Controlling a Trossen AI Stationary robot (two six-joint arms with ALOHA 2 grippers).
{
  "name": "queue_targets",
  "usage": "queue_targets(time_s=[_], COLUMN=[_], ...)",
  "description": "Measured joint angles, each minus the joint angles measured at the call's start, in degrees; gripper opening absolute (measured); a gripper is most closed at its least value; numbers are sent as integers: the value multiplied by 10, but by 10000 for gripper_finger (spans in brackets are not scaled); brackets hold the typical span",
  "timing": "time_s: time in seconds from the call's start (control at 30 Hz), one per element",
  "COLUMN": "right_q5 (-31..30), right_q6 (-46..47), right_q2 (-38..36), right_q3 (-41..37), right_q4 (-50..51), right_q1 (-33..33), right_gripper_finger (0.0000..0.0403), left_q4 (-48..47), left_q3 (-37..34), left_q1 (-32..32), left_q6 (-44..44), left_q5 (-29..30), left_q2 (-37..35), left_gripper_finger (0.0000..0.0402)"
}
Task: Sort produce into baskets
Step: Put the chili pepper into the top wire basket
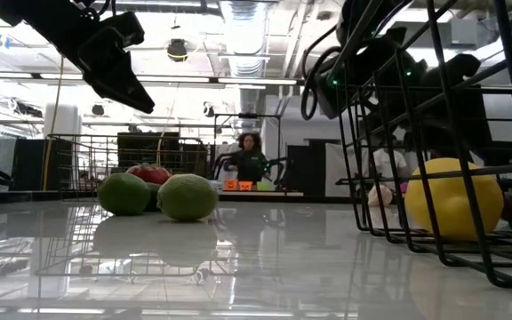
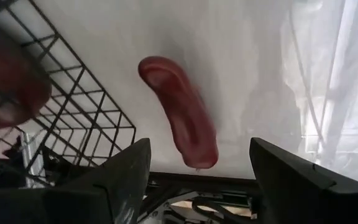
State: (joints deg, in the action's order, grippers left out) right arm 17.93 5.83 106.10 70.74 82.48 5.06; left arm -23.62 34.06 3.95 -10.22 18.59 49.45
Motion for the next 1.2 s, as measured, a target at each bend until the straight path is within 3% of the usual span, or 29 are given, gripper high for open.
queue_targets(time_s=[0.73, 1.0, 1.2], right_q5=[2, 0, -26], right_q6=[30, 77, 141], right_q2=[-6, -112, -175], right_q3=[-15, -107, -158], right_q4=[8, -89, -134], right_q1=[-41, -17, -48], right_gripper_finger=[301, 301, 301], left_q4=[-1, 0, 3], left_q3=[0, 0, 0], left_q1=[0, 0, 0], left_q6=[-4, -4, -4], left_q5=[0, 1, 1], left_q2=[0, 0, 0], left_gripper_finger=[202, 202, 202])
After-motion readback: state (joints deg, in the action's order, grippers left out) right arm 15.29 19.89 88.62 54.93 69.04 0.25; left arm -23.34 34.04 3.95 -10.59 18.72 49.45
